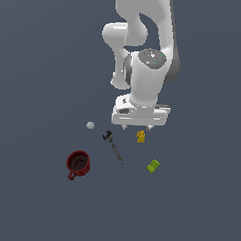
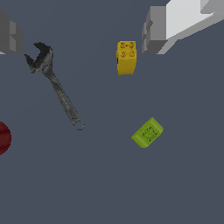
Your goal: Pick up a designated object from a clutter of objects.
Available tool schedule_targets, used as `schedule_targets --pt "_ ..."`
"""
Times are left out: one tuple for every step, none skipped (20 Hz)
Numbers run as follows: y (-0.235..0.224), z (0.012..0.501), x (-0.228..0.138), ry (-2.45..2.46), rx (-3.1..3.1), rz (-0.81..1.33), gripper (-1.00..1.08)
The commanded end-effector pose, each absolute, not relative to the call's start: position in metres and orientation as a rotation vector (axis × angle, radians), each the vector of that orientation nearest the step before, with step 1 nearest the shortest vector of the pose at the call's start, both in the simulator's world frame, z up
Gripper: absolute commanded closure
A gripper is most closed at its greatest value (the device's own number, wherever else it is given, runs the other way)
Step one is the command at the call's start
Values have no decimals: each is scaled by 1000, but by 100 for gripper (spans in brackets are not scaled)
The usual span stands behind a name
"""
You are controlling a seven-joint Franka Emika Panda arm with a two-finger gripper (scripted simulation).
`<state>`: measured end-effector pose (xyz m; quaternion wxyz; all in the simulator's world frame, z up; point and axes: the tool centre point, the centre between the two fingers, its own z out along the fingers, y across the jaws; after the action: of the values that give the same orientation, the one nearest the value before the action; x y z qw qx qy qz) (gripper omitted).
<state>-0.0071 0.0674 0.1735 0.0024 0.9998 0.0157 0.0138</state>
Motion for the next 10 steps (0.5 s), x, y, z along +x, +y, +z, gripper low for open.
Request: schedule_targets --pt "79 147 -17 73 3135 34 -92" --pt "83 138 -21 82 3134 30 -92" --pt "86 130 -25 91 3134 27 -92" --pt "90 122 -29 98 3134 24 -92" --pt "93 115 -33 106 3134 20 -92" --pt "96 108 -37 113 3135 18 -92" --pt "99 102 -40 119 3135 15 -92" --pt "101 97 -44 125 3135 12 -92" --pt "103 92 -47 130 3136 10 -92" --pt "105 88 -50 135 3136 8 -92"
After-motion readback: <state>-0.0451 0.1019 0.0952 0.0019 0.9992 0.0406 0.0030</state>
